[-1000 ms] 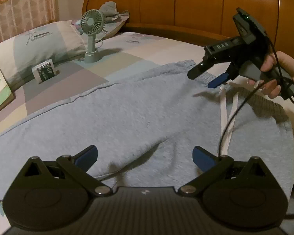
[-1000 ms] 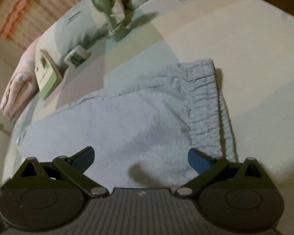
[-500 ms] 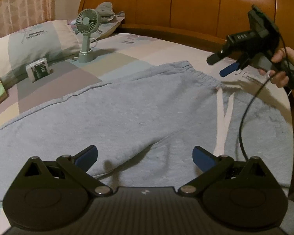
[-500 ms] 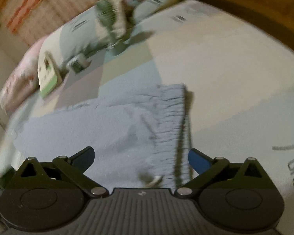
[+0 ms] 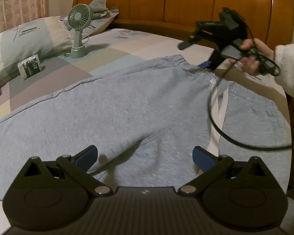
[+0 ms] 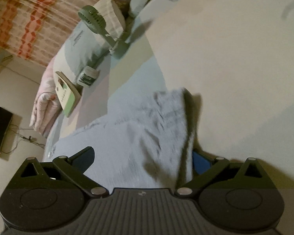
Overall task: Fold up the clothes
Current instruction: 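Move the open right gripper toward the sweatpants waistband, then close the right gripper on the grey waistband and lift it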
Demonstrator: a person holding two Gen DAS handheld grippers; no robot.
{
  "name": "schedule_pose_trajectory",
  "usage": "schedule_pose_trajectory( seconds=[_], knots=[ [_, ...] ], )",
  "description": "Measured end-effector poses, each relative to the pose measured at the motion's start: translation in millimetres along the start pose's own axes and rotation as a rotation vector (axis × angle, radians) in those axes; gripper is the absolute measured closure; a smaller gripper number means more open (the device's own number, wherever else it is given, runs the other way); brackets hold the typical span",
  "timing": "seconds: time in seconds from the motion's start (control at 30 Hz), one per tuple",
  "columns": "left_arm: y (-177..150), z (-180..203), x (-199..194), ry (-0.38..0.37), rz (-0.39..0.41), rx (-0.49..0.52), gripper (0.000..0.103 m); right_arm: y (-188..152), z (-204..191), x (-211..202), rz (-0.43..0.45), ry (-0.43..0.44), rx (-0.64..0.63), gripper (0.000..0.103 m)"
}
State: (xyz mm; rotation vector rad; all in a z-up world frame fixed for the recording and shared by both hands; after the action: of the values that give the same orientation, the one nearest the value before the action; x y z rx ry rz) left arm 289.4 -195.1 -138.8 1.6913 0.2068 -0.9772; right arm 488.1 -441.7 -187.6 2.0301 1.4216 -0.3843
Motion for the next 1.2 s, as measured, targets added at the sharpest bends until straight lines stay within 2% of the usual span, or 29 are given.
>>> schedule_pose_trajectory(
  seconds=[0.17,0.33,0.4,0.57,0.7,0.73,0.83,0.97,1.2],
  knots=[
    [-1.8,5.3,0.0,-0.011,-0.004,0.010,0.001,5.9,0.7,4.1,0.020,0.043,0.046,0.000],
    [-2.5,8.9,1.9,-0.027,-0.004,0.013,0.001,-26.2,-9.3,-3.6,-0.065,0.074,0.005,0.000],
    [-2.5,9.9,2.6,-0.028,-0.005,0.013,0.001,-28.8,-11.7,-0.9,-0.078,0.068,-0.018,0.000],
    [-1.8,8.7,1.5,-0.018,-0.004,0.014,0.001,-1.4,-12.3,22.8,-0.062,0.109,0.028,0.000],
    [-3.3,3.5,3.1,-0.002,-0.011,0.002,0.001,3.8,-14.7,29.9,-0.066,0.109,-0.011,0.000],
    [-3.9,2.7,3.9,-0.002,-0.012,-0.003,0.001,1.2,-14.5,28.4,-0.064,0.115,-0.035,0.002],
    [-6.1,1.2,5.9,-0.006,-0.019,-0.007,0.001,-4.0,-9.0,22.5,-0.036,0.115,-0.090,0.015],
    [-7.2,-0.1,7.2,-0.006,-0.022,-0.011,0.001,1.0,3.2,17.3,-0.018,0.108,-0.056,0.035],
    [-11.4,5.1,7.3,-0.018,-0.033,-0.011,0.001,11.0,2.9,25.9,-0.001,0.100,-0.056,0.036]
  ],
)
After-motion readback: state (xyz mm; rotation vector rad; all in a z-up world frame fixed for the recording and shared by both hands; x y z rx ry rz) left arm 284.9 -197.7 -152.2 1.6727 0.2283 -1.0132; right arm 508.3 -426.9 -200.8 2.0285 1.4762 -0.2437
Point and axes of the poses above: each gripper's, at about its wrist camera, not at the fingertips, and x roughly the way its jaws point, z to its right, y to its top, the point moved 10 cm from there along x, roughly the way its jaws point, and after that the axes turned 2 degrees about x, right-handed, at the moved point
